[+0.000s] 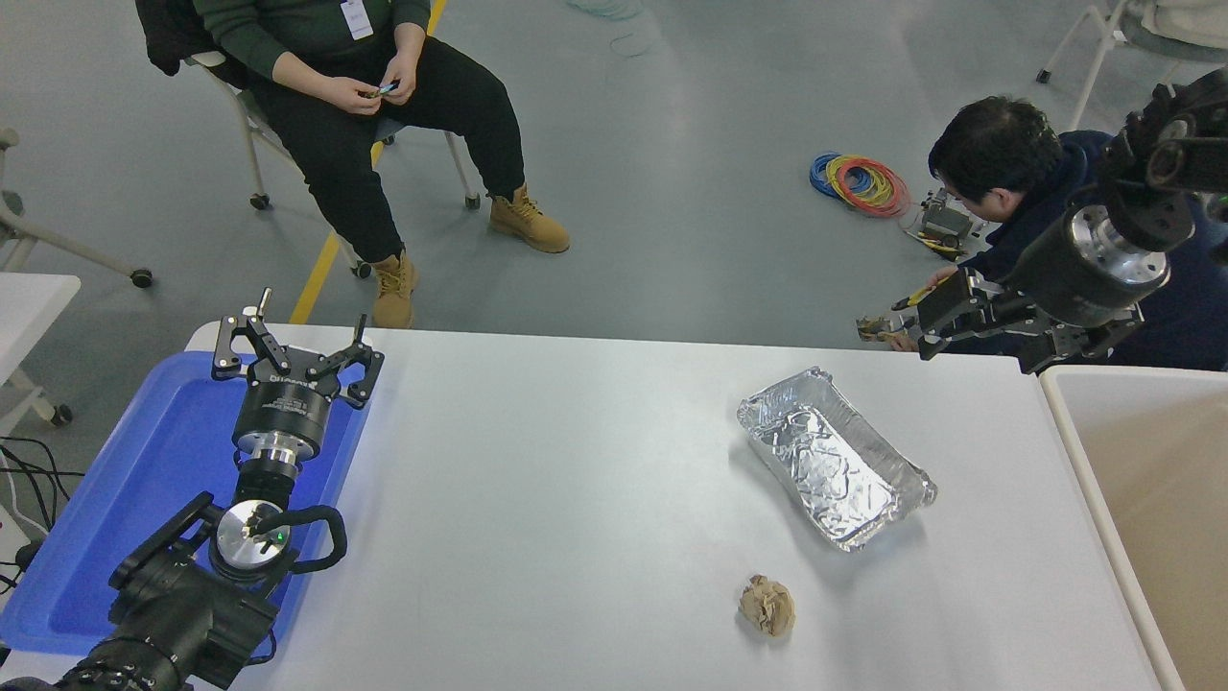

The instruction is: Pick up foil plate and place in dustbin

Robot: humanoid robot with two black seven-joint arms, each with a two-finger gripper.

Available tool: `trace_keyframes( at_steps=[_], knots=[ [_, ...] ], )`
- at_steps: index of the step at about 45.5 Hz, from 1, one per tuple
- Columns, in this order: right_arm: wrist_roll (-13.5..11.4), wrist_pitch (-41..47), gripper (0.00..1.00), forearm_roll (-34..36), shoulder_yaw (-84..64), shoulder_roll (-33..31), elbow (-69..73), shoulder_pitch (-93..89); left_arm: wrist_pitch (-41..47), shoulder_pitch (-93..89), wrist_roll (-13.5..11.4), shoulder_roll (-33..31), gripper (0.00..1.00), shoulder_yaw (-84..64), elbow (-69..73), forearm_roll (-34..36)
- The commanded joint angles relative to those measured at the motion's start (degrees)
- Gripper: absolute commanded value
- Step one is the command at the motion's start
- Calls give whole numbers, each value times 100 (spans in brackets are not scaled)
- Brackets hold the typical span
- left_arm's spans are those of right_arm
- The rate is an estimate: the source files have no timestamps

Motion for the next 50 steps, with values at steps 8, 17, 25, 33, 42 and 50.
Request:
trace_keyframes(
  at_steps=[8, 17, 25, 33, 42, 50],
  knots=[
    [-24, -1845, 100, 466, -113, 101, -70, -1252, 0, 1, 0, -2, 100, 0, 0, 0],
    [-190, -2242, 100, 475, -122, 136, -211, -1710, 0, 1, 0, -2, 100, 0, 0, 0],
    [-252, -2549, 100, 694, -95, 136, -193, -2026, 0, 1, 0, 7, 100, 0, 0, 0],
    [-252, -2892, 100, 1397, -25, 162, -193, -2263, 0, 1, 0, -2, 100, 0, 0, 0],
    [-252, -3235, 99, 2231, 45, 303, -193, -2518, 0, 1, 9, -2, 100, 0, 0, 0],
    [-252, -3516, 99, 2734, 247, 320, -132, -2676, 0, 1, 0, -2, 100, 0, 0, 0]
  ],
)
